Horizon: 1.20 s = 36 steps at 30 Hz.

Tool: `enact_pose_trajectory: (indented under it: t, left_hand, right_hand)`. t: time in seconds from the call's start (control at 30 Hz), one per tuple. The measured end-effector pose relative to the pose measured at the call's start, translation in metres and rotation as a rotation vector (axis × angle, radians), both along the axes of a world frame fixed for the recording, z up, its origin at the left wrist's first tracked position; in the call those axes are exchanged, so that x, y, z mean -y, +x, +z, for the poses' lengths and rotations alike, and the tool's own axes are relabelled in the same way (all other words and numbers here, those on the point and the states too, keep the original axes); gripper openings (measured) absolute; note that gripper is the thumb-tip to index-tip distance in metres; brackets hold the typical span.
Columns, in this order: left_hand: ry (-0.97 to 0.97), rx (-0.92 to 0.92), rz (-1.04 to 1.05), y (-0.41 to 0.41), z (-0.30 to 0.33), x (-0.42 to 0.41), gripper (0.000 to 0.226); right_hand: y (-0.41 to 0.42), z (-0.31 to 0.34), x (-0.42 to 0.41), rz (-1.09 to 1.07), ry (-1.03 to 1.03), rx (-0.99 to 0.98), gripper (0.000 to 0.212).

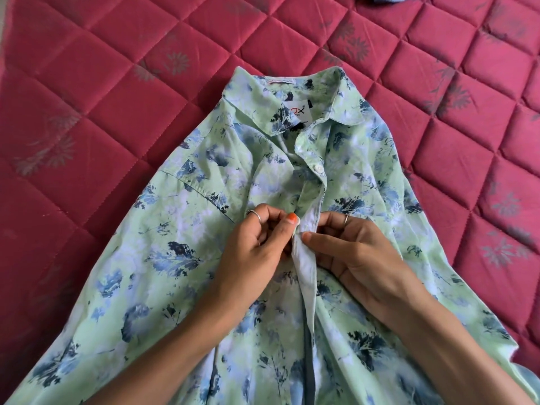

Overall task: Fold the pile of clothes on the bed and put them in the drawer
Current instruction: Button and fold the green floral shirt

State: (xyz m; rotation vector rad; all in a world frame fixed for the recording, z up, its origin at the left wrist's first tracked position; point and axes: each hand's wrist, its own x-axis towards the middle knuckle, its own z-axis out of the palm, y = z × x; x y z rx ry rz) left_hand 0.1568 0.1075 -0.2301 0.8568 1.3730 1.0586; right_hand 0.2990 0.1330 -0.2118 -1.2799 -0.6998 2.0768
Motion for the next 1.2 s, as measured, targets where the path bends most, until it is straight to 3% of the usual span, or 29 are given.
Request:
enact_pose_trajectory:
  t: [0.13,0.33,0.53,0.67,0.93,1.2]
  left_hand:
    - [-0.026,0.069,0.006,-0.001,-0.001,-0.001,0.01]
    - [-0.021,0.055,-0.014,-0.002,-0.004,0.0,0.021]
    - [-0.016,0.057,-0.005,0.0,-0.004,0.0,0.019]
    - [-0.003,0.089,0.005,-0.001,-0.002,0.0,0.018]
    - [0.172,-0.179,-0.012,0.0,0.001,0.004,0.008]
    - [0.228,-0.261,-0.018,0.002,0.004,0.007,0.002]
  right_hand:
    - [-0.001,0.003,-0.001,-0.009,0.014,-0.002,0.01]
    - [-0.002,0.0,0.003,0.007,0.146,0.155,0.003]
    - [-0.001,-0.002,0.004,0.05,0.198,0.231,0.02]
    - [-0.001,0.0,0.004,0.035,0.214,0.251,0.006]
    - [0.004,0.007,0.001,-0.006,0.334,0.45,0.01]
    - [0.002,0.011,0.002,0.007,0.308,0.378,0.005]
